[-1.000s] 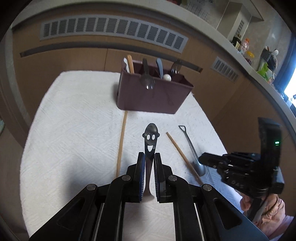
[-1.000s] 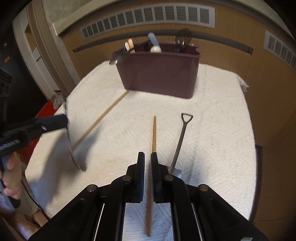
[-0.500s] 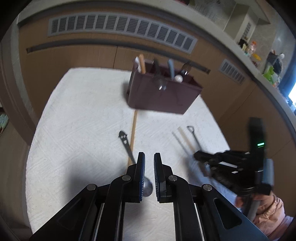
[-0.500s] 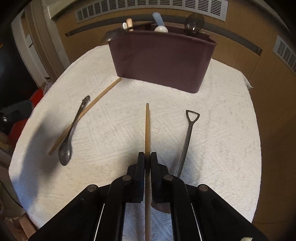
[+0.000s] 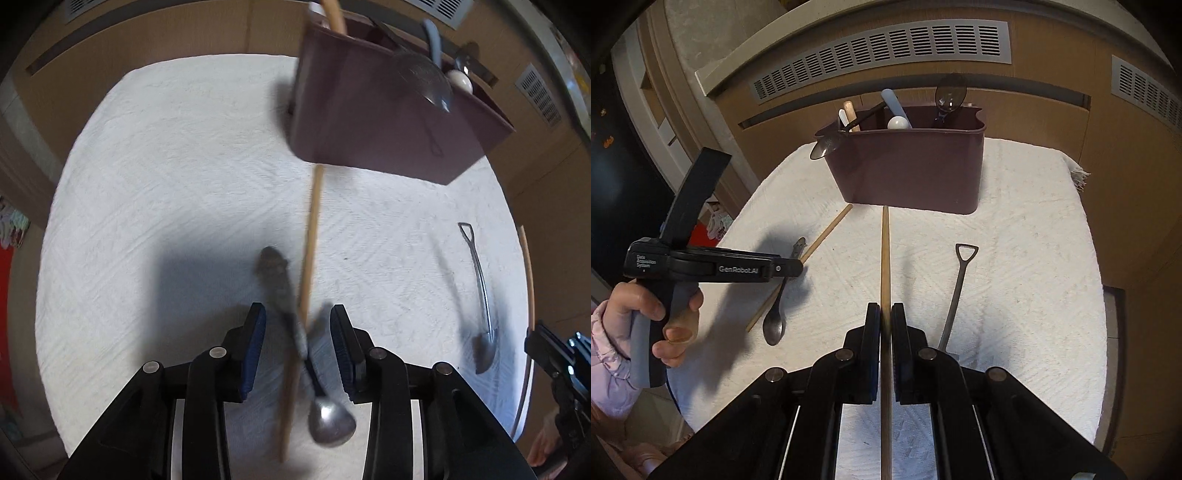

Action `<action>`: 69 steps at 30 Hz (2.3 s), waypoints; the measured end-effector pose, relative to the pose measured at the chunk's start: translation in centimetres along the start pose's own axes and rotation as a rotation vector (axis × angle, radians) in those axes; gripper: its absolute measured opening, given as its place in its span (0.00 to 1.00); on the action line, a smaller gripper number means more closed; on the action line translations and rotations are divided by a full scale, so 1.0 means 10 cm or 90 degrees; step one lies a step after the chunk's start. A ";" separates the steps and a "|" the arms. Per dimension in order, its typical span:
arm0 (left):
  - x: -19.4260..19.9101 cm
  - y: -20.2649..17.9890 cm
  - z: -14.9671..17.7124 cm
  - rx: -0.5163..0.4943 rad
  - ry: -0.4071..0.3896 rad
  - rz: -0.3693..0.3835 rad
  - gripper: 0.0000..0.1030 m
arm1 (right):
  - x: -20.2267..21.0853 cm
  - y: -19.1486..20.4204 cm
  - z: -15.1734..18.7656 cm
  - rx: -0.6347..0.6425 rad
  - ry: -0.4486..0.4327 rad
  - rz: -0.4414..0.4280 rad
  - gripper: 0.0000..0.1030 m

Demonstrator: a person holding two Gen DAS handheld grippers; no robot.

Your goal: Organize utensils

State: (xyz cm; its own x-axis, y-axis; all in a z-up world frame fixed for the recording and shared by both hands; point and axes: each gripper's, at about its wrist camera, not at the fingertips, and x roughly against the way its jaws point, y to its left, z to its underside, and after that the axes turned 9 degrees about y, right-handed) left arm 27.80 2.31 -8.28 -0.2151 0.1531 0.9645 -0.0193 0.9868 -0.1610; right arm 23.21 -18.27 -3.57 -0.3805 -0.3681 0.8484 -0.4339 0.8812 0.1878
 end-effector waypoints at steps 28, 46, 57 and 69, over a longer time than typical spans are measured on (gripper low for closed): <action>2.31 -0.21 0.05 -0.098 -0.459 0.112 0.02 | 1.14 0.17 -0.67 0.053 -0.256 0.043 0.05; 0.76 0.09 -0.20 -0.089 -0.172 0.109 0.06 | 1.11 -0.34 -0.89 -0.037 -0.244 0.028 0.05; 0.18 -0.38 -0.41 -0.258 -0.036 0.095 0.29 | 0.92 -0.36 -0.74 -0.035 -0.211 0.015 0.05; -0.12 -0.52 -0.46 -0.299 0.040 -0.004 0.28 | 0.78 -0.46 -0.50 -0.050 -0.182 -0.005 0.05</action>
State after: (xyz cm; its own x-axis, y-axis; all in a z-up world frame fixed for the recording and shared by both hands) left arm 32.59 -2.75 -7.61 -0.1566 0.1363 0.9782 0.4266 0.9026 -0.0575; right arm 26.36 -23.68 4.66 -0.5966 -0.4339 0.6751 -0.3770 0.8942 0.2416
